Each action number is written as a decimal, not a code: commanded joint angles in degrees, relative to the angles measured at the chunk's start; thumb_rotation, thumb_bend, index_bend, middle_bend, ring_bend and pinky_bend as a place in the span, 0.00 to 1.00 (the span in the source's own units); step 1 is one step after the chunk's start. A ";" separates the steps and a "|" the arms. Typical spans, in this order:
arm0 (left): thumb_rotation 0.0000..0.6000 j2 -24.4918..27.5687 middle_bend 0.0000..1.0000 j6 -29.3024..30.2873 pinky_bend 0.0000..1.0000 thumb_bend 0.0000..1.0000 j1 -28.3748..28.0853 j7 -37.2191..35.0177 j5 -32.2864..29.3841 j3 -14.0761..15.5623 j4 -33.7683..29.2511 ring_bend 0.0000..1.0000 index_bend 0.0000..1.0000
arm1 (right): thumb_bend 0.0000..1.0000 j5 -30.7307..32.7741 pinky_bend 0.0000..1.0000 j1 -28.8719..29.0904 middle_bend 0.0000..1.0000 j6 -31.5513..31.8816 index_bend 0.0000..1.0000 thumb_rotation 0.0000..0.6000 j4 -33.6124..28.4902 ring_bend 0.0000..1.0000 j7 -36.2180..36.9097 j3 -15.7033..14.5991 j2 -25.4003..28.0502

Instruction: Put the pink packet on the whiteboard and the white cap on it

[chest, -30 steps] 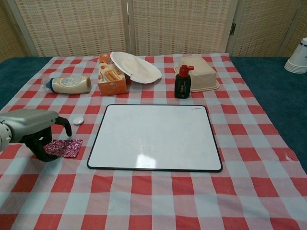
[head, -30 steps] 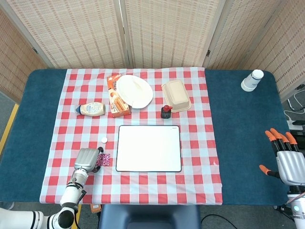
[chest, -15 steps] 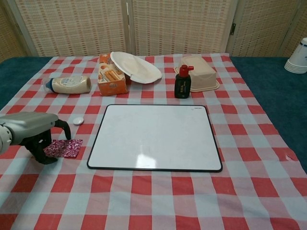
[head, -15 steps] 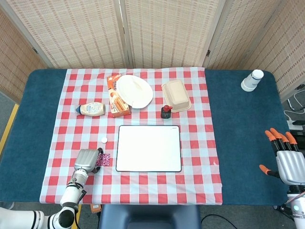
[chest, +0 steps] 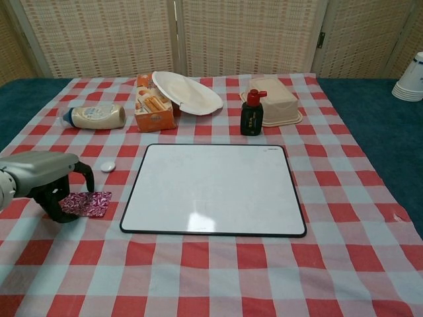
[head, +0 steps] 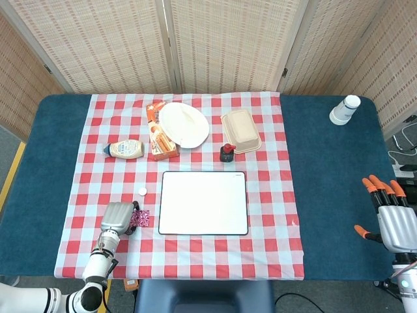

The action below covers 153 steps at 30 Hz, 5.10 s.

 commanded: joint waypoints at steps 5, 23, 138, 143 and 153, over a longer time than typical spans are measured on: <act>1.00 0.80 0.92 0.36 0.95 0.27 -0.06 0.12 0.23 -0.53 -0.93 0.95 0.39 | 0.00 0.06 0.02 0.06 0.00 -0.15 0.07 1.00 0.01 0.00 0.08 0.00 0.08; 1.00 -2.13 0.92 5.24 0.95 0.27 -8.07 9.87 -3.62 -7.63 -6.85 0.95 0.39 | 0.00 -2.35 0.02 -1.19 0.00 2.67 0.07 1.00 0.00 0.00 1.56 -0.59 0.56; 1.00 -4.59 0.94 -5.63 0.96 0.27 -11.13 0.81 -4.17 -7.93 15.11 0.96 0.34 | 0.00 2.47 0.02 1.20 0.00 -1.69 0.07 1.00 1.55 0.00 4.46 1.80 1.48; 1.00 -5.48 0.94 -5.64 0.96 0.27 -10.74 0.47 -3.80 -7.39 16.68 0.96 0.35 | 0.00 2.68 0.02 1.19 0.00 -1.78 0.07 1.00 1.59 0.00 4.86 1.89 1.65; 1.00 -6.17 0.95 -6.51 0.97 0.28 -9.62 -1.06 -3.39 -7.18 18.57 0.96 0.42 | 0.00 2.61 0.02 1.26 0.00 -1.79 0.07 1.00 1.62 0.00 4.79 1.87 1.56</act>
